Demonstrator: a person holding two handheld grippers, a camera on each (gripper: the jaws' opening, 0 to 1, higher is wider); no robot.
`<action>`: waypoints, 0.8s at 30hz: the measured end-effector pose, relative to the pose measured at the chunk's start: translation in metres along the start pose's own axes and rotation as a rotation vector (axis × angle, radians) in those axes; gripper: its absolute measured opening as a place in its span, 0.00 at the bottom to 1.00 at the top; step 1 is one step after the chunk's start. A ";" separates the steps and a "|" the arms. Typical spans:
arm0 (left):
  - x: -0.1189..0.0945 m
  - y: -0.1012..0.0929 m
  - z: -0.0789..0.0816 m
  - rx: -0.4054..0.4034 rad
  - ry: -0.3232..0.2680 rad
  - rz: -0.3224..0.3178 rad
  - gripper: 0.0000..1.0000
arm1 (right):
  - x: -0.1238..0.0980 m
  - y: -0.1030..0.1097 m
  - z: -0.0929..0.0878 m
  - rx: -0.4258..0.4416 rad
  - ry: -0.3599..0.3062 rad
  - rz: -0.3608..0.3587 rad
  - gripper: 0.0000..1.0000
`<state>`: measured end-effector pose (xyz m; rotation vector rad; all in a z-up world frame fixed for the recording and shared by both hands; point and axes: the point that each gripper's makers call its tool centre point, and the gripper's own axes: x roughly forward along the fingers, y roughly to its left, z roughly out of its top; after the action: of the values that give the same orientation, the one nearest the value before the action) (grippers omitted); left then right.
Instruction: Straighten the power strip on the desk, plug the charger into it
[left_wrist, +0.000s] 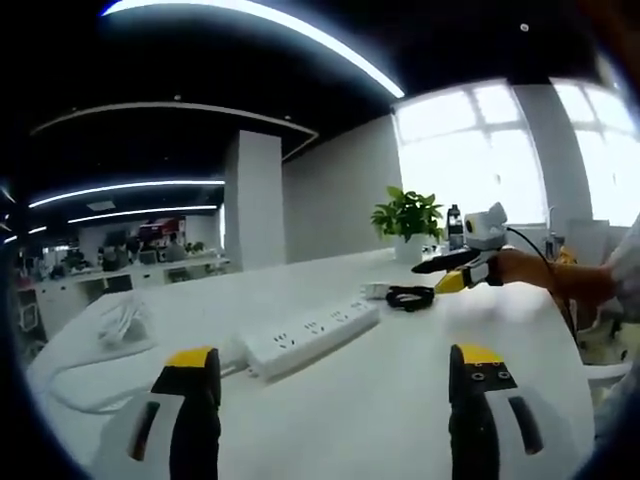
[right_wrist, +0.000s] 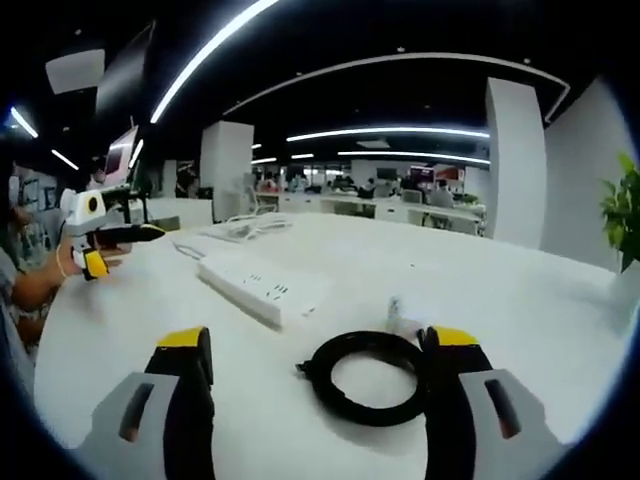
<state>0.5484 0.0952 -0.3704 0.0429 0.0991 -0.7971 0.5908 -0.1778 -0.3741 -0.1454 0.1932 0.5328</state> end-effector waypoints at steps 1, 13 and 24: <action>0.000 -0.001 0.001 0.000 -0.002 -0.003 0.97 | 0.000 0.001 0.000 -0.003 0.003 0.006 0.83; 0.002 -0.006 0.003 -0.009 -0.015 -0.017 0.96 | 0.001 0.002 0.002 -0.006 0.031 0.018 0.76; 0.001 -0.010 0.008 -0.010 -0.030 -0.024 0.96 | 0.002 0.004 -0.011 -0.021 0.121 0.029 0.68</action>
<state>0.5427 0.0873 -0.3627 0.0202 0.0751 -0.8211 0.5890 -0.1754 -0.3858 -0.1953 0.3077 0.5557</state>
